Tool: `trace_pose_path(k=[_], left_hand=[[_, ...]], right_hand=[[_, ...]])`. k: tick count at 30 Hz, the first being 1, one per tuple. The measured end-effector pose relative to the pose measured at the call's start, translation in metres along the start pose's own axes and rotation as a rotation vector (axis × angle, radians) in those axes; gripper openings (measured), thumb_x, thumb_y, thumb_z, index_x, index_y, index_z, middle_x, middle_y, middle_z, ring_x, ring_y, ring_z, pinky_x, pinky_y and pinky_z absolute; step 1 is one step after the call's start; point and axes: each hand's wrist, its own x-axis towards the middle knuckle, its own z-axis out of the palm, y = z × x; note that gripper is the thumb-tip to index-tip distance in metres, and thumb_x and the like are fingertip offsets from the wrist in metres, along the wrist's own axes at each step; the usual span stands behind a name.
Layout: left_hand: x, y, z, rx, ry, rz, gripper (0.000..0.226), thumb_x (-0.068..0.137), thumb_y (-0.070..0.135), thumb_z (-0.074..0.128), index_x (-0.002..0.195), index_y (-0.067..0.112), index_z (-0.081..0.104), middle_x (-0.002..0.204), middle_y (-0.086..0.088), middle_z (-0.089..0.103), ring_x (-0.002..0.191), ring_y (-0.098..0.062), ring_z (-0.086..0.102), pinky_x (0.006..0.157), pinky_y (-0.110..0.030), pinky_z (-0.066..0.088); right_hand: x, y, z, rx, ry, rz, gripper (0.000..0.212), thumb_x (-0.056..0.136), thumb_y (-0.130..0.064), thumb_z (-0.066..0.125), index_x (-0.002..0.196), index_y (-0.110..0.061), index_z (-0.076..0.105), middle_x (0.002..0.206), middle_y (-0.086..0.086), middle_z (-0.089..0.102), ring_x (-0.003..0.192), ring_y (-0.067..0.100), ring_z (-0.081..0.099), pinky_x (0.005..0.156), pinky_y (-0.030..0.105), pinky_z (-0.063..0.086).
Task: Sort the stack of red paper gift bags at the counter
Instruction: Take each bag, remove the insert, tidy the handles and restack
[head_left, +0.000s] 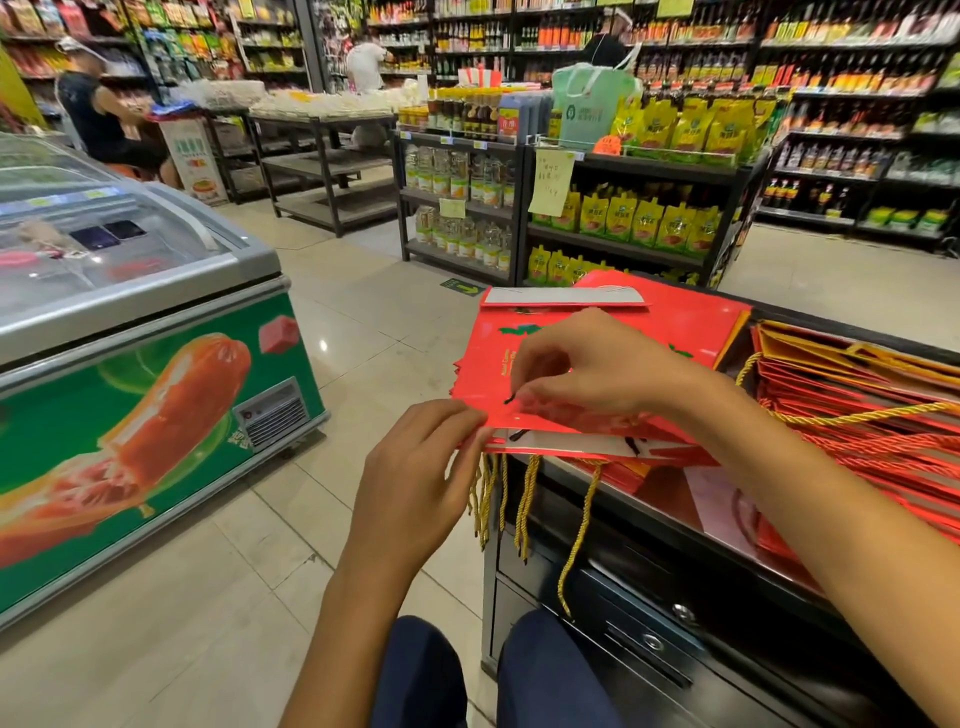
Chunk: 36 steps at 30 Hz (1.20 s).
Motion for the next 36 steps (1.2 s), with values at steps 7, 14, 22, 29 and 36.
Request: trace_pose_path(k=[7,14,22,29,36], left_hand=[[-0.001,0.001,0.005,0.012,0.041,0.022,0.025,0.101,0.024,0.065,0.120,0.010,0.074,0.119,-0.004,0.070,0.109,-0.018,0.065,0.089,-0.037,0.057],[0.000,-0.001,0.005,0.019,0.055,0.019,0.030,0.102,0.031,0.060,0.120,0.011,0.074,0.120,-0.005,0.071,0.110,-0.018,0.066,0.090,-0.034,0.058],[0.010,0.007,0.008,0.006,0.150,0.001,0.029,0.103,0.029,0.058,0.114,0.009,0.074,0.112,-0.005,0.072,0.104,-0.019,0.067,0.086,-0.032,0.057],[0.017,0.019,0.010,-0.115,0.270,-0.117,0.026,0.101,0.028,0.062,0.115,0.009,0.073,0.114,-0.004,0.073,0.103,-0.015,0.068,0.080,-0.033,0.060],[0.015,0.043,0.025,-0.130,0.275,-0.194,0.016,0.095,0.020,0.073,0.109,0.014,0.075,0.133,-0.003,0.058,0.127,-0.020,0.054,0.096,-0.037,0.056]], right_hand=[[-0.010,-0.011,-0.007,-0.235,-0.044,-0.083,0.012,0.086,-0.011,0.072,0.091,-0.021,0.078,0.081,-0.013,0.075,0.078,0.002,0.068,0.075,0.028,0.053],[-0.009,-0.016,-0.006,-0.335,-0.033,-0.144,0.008,0.089,-0.019,0.073,0.092,-0.025,0.077,0.083,-0.015,0.074,0.077,0.000,0.065,0.072,0.024,0.051],[-0.012,-0.021,-0.006,-0.368,-0.032,-0.152,0.016,0.093,-0.021,0.068,0.103,-0.028,0.078,0.095,-0.016,0.076,0.086,-0.002,0.063,0.075,0.006,0.041],[-0.025,-0.014,-0.013,-0.241,0.033,-0.055,0.034,0.094,-0.038,0.071,0.125,-0.025,0.071,0.119,-0.012,0.073,0.107,-0.002,0.063,0.086,0.005,0.043],[-0.025,-0.014,0.001,-0.294,0.195,-0.151,0.024,0.094,-0.027,0.069,0.116,-0.020,0.077,0.110,-0.008,0.077,0.100,0.006,0.068,0.084,0.029,0.055]])
